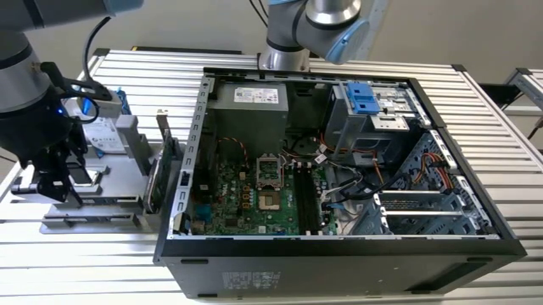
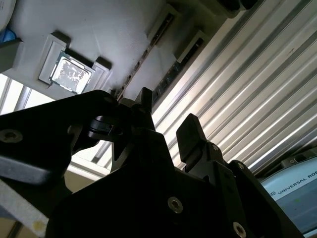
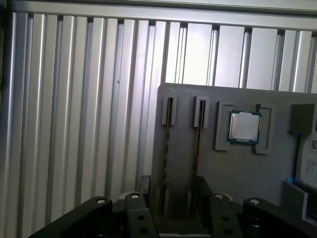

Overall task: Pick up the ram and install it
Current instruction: 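Pick up the ram and move it above insertion slot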

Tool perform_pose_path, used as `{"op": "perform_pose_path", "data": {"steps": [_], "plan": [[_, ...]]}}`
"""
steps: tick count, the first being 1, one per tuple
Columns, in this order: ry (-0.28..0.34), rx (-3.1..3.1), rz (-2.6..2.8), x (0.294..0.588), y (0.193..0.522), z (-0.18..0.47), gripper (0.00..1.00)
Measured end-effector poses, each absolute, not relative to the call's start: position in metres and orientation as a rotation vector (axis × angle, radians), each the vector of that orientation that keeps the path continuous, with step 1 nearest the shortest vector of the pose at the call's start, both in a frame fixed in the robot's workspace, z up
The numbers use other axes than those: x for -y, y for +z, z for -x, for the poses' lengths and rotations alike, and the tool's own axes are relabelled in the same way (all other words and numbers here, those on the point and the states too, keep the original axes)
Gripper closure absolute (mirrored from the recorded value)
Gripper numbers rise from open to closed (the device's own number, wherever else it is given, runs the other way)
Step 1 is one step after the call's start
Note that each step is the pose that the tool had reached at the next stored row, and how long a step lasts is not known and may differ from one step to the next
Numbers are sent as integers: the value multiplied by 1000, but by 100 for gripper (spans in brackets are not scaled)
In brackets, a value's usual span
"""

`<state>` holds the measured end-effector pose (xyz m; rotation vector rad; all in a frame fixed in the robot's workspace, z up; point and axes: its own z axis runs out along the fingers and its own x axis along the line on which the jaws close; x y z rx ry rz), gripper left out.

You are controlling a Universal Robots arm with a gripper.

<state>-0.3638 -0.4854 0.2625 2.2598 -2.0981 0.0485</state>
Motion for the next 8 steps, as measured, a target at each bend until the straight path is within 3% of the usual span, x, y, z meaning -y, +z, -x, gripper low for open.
{"op": "perform_pose_path", "data": {"steps": [8], "plan": [[49, 2098, -2259, 484, 258, 364, 0]]}}
